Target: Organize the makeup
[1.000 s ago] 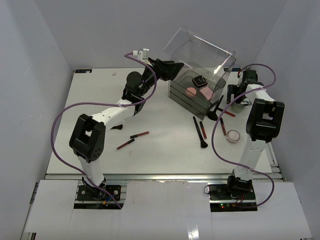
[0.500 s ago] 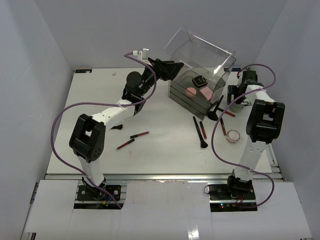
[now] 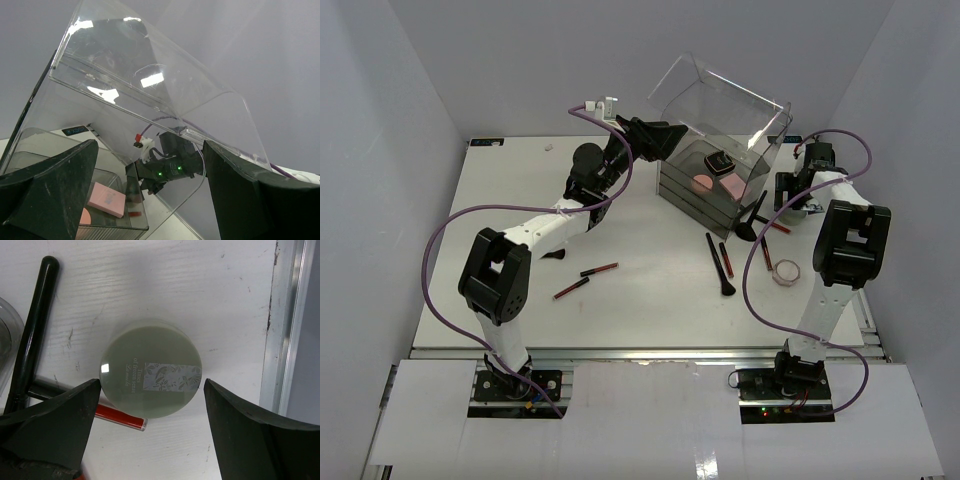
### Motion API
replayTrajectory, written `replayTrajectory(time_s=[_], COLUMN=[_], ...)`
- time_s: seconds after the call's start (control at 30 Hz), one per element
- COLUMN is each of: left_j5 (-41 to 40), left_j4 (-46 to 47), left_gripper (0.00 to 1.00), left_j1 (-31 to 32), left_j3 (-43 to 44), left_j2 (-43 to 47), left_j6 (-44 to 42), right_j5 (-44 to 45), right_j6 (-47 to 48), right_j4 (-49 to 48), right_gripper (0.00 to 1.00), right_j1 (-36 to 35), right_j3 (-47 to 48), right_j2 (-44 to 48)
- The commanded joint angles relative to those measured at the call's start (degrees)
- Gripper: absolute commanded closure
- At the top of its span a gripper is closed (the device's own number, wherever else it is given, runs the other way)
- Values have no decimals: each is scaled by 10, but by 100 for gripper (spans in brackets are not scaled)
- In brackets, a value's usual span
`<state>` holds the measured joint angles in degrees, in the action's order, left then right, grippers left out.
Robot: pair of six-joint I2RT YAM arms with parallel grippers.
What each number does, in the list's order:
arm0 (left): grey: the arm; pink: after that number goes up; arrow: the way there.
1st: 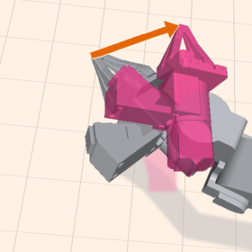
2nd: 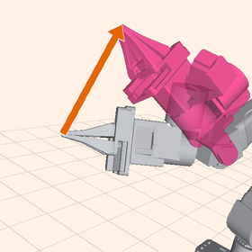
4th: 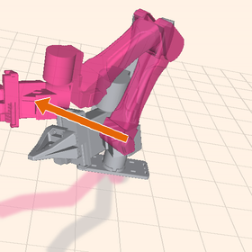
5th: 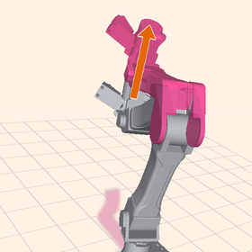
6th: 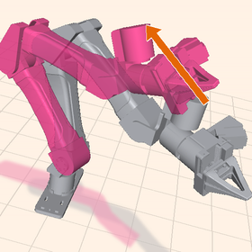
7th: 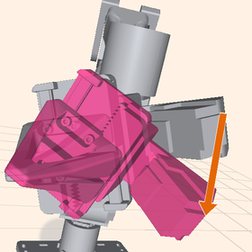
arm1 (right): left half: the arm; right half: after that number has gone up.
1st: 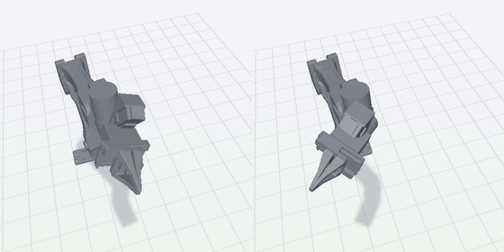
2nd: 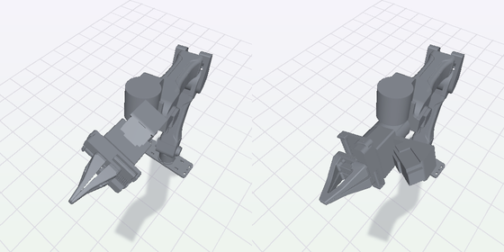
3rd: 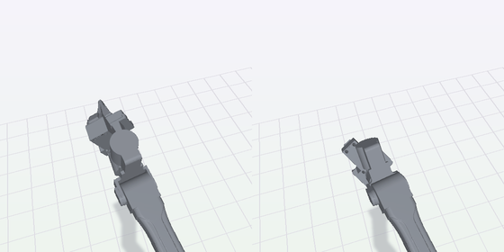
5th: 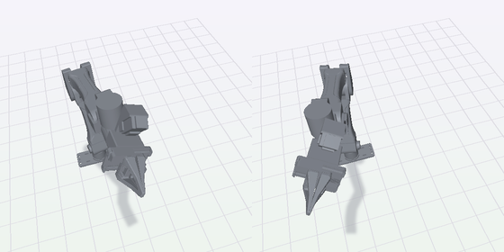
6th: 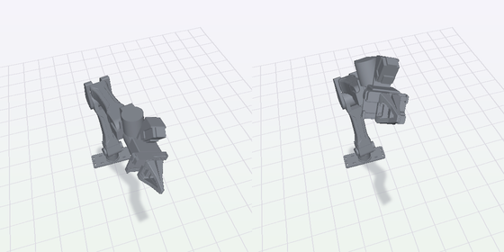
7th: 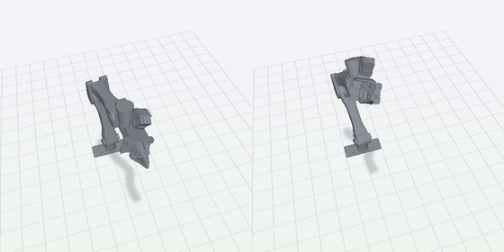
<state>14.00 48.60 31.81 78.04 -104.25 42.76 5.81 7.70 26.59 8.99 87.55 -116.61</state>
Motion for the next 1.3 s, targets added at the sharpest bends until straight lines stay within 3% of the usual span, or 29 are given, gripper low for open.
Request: replayTrajectory(time_s=[0.0,0.37,0.67,1.0,1.27], left_j5=[-2,-1,-2,-1,-1], left_j4=[16,17,16,14,12], left_gripper=[4,4,4,4,4], left_j1=[-3,-3,-3,-3,-3], left_j3=[-3,-4,-3,-5,-4], left_j2=[25,23,24,26,29], left_j6=[3,4,4,4,4], right_j5=[-10,-37,-49,-73,-87], right_j6=[-2,-2,-5,-2,7], right_j4=[-12,-10,4,6,-10], right_gripper=[10,9,1,35,79], right_j1=[7,15,16,20,23], right_j3=[14,19,32,26,-2], right_j2=[-5,-22,-29,-23,12])
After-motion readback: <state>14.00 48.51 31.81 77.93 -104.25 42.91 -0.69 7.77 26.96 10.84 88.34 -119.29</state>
